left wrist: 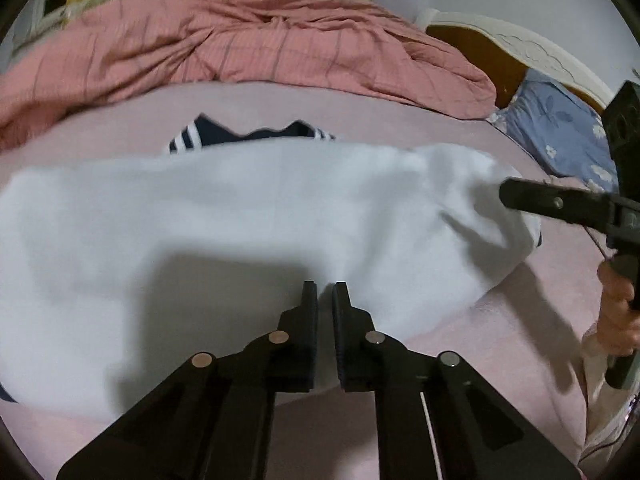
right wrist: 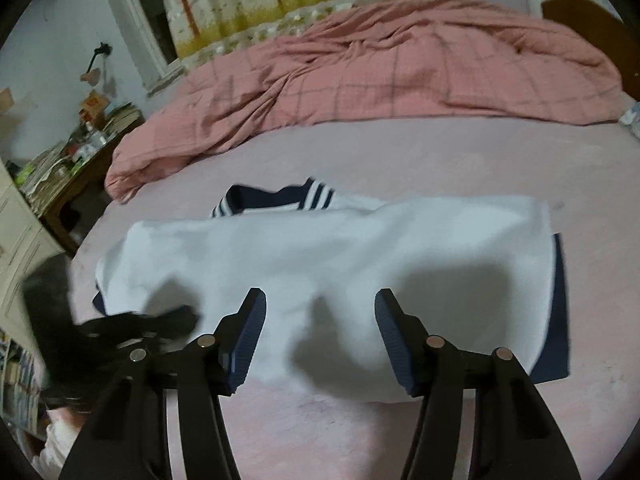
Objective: Fold large clothes
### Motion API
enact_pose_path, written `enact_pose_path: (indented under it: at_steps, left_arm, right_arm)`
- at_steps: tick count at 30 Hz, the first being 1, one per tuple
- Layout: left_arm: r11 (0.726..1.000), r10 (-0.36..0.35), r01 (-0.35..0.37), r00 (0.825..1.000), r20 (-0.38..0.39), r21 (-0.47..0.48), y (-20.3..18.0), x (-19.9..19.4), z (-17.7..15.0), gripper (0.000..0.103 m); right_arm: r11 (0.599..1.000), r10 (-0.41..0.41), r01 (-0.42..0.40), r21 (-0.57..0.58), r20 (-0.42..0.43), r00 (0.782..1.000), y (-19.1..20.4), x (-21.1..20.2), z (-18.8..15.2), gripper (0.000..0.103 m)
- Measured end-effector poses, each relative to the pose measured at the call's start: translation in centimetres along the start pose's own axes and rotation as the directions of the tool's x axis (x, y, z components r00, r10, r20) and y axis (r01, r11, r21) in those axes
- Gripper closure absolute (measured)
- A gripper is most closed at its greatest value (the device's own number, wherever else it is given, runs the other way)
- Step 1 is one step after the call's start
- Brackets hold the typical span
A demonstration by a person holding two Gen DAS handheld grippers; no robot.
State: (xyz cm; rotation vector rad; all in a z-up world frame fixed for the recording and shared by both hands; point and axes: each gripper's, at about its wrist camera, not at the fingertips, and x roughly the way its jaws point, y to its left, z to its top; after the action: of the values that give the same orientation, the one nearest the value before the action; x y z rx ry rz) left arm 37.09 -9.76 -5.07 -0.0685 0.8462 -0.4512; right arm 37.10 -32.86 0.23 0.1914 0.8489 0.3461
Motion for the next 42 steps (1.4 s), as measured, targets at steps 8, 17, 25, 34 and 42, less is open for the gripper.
enact_pose_path:
  at_steps: [8, 17, 25, 34, 42]
  left_arm:
    - [0.999, -0.030, 0.030, 0.999, 0.017, -0.033, 0.4, 0.2, -0.4, 0.094]
    - [0.982, 0.138, -0.111, 0.973, 0.183, -0.153, 4.3, -4.6, 0.4, 0.096]
    - [0.970, 0.217, -0.215, 0.976, 0.000, -0.117, 7.1, -0.2, 1.0, 0.099]
    - [0.959, 0.190, -0.180, 0.982, 0.021, -0.220, 10.2, 1.3, 5.8, 0.099]
    - [0.938, 0.166, -0.175, 0.985, -0.055, -0.300, 10.8, 1.3, 4.1, 0.100]
  right_arm:
    - [0.990, 0.135, -0.138, 0.001, -0.209, 0.968, 2.2, 6.1, -1.9, 0.096]
    - [0.999, 0.000, -0.004, -0.043, -0.106, 0.994, 2.9, 5.9, -2.0, 0.103]
    - [0.999, 0.001, -0.008, -0.040, -0.169, 0.986, 1.9, 7.0, -1.8, 0.103]
    - [0.992, -0.055, 0.040, -0.121, -0.127, 0.990, 3.3, 7.1, -2.4, 0.103]
    - [0.995, -0.061, 0.054, -0.089, -0.080, 0.995, 2.8, 6.5, -2.4, 0.103]
